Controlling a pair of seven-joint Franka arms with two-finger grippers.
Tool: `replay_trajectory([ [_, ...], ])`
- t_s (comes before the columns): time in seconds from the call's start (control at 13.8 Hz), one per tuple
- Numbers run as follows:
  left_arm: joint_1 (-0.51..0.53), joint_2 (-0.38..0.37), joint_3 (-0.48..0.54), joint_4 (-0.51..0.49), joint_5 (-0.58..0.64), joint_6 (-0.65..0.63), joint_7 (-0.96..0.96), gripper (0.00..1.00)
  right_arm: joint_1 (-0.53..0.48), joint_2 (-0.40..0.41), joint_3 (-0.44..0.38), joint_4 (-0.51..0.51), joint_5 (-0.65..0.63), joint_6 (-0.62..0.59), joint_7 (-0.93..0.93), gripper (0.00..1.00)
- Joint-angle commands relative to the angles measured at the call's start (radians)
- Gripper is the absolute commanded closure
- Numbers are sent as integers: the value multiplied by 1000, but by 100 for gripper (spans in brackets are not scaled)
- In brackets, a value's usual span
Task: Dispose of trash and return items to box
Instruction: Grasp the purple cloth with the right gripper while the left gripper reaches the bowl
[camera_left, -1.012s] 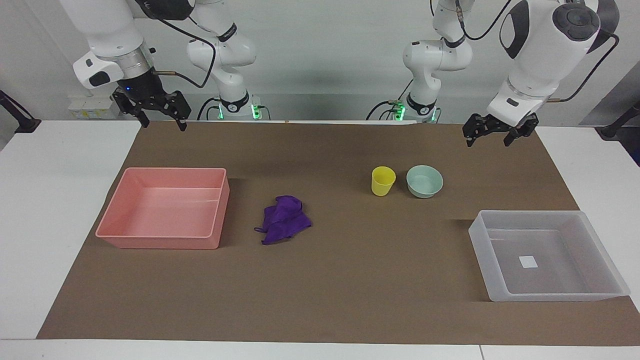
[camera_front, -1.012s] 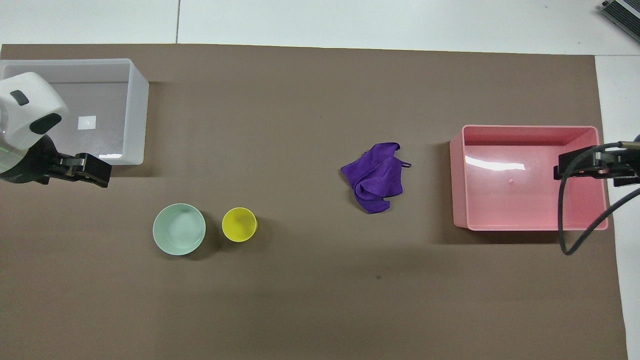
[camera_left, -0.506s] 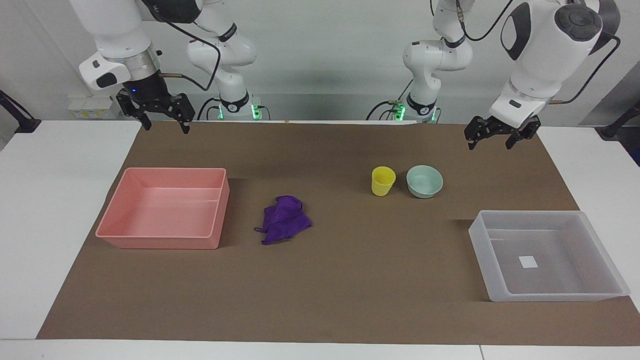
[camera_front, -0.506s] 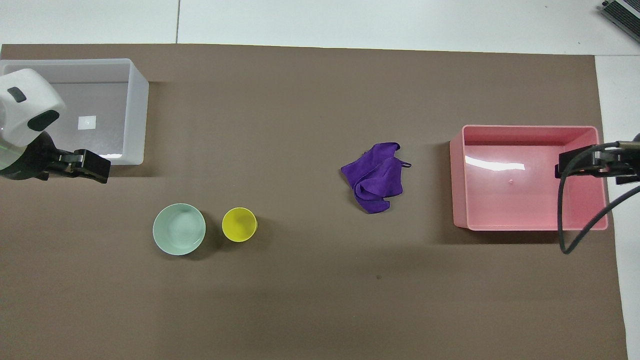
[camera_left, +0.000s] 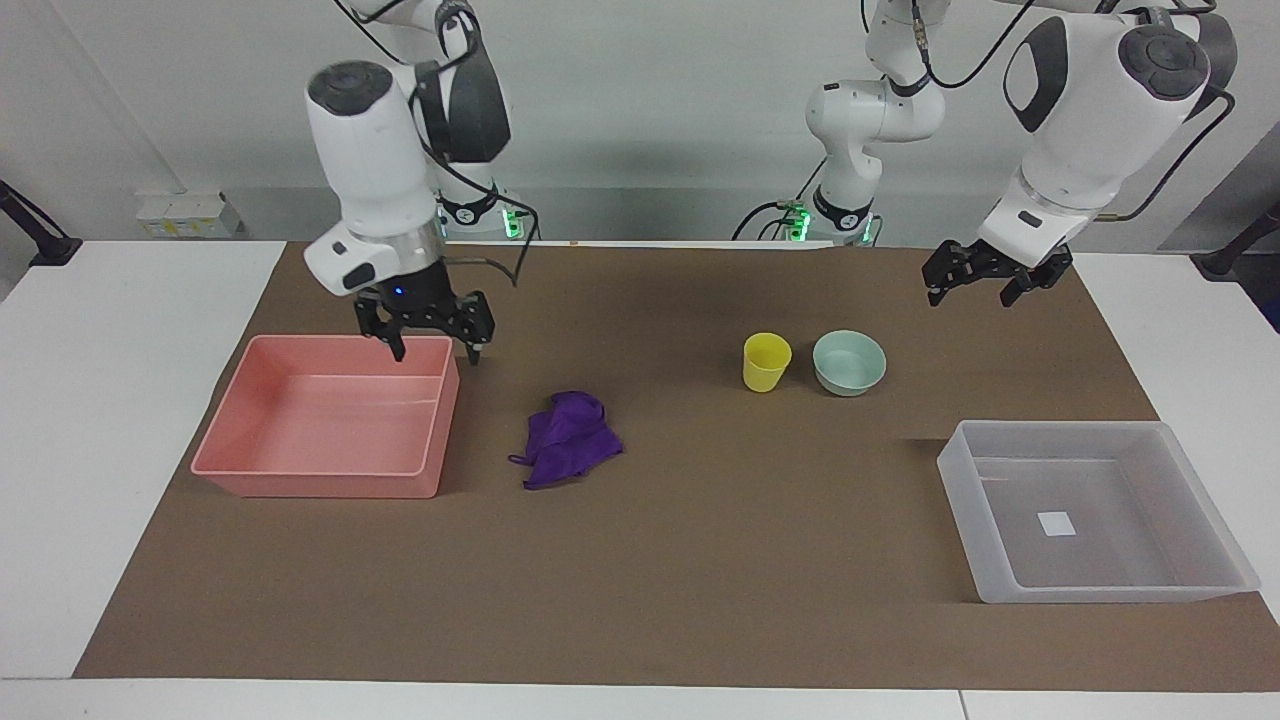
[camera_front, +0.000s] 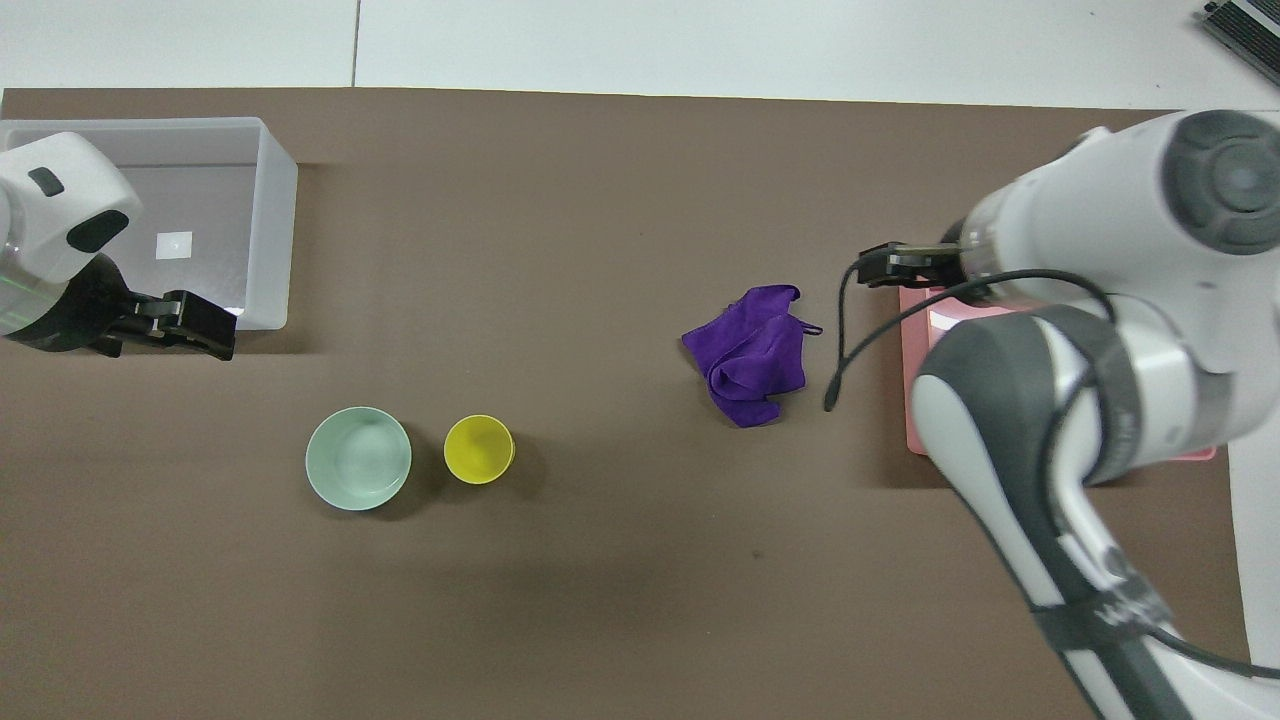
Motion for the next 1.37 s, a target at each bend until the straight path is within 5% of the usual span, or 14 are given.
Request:
replay_trajectory([
  [0.0,-7,21,1,-1,-15,-4,8,0,52,113,3,-12,2,145,82,0],
  [0.22,-24,76,-5,-25,-40,-30,9,0,75,178,14,-96,57,326,90,0],
  [0.51,-107,-8,-3,-229,-41,3,-76,0,89,216,14,-151,60,366,67,2],
  [0.58,-116,-10,-3,-280,-41,49,-101,0,90,225,15,-162,60,403,64,20],
  [0.65,-137,6,-3,-335,-41,138,-150,0,89,225,17,-165,60,399,62,86],
  [0.72,-162,33,0,-366,-40,205,-220,0,89,224,17,-164,62,381,68,100],
  [1.08,-156,113,-2,-361,-132,243,-470,0,92,206,15,-156,62,321,126,100],
  [1.3,-176,182,-2,-363,-150,312,-714,0,74,114,14,-133,62,221,145,100],
])
